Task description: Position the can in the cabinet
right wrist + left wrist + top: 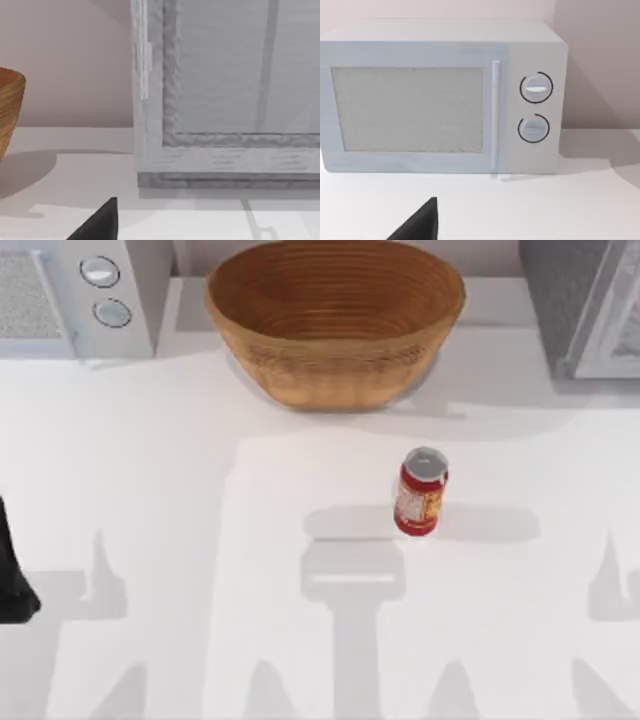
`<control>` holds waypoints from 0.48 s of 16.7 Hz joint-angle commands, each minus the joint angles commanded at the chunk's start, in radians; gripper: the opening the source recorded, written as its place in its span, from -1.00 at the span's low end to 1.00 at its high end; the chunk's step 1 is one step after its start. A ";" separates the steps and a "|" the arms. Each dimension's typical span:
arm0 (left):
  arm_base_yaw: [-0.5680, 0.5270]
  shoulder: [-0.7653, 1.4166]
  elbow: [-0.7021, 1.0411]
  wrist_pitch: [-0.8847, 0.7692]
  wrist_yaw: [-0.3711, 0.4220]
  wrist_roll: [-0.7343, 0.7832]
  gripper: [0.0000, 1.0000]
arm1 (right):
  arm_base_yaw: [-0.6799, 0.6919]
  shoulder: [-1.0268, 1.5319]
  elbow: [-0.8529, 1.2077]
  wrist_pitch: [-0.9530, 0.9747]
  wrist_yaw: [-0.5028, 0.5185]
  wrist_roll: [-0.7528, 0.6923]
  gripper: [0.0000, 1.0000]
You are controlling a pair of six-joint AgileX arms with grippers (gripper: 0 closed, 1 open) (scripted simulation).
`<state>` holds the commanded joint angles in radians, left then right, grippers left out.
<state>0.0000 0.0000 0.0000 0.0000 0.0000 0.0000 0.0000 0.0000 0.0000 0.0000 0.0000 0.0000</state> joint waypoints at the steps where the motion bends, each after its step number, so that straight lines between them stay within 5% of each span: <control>1: 0.000 0.000 0.000 0.000 0.000 0.000 1.00 | 0.000 0.000 0.000 0.000 0.000 0.000 1.00; 8: 0.000 0.000 0.000 0.000 0.000 0.000 1.00 | 0.080 0.154 0.073 0.162 0.078 0.011 1.00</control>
<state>0.0000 0.0000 0.0000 0.0000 0.0000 0.0000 0.0799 0.1542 0.0733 0.1623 0.0775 0.0111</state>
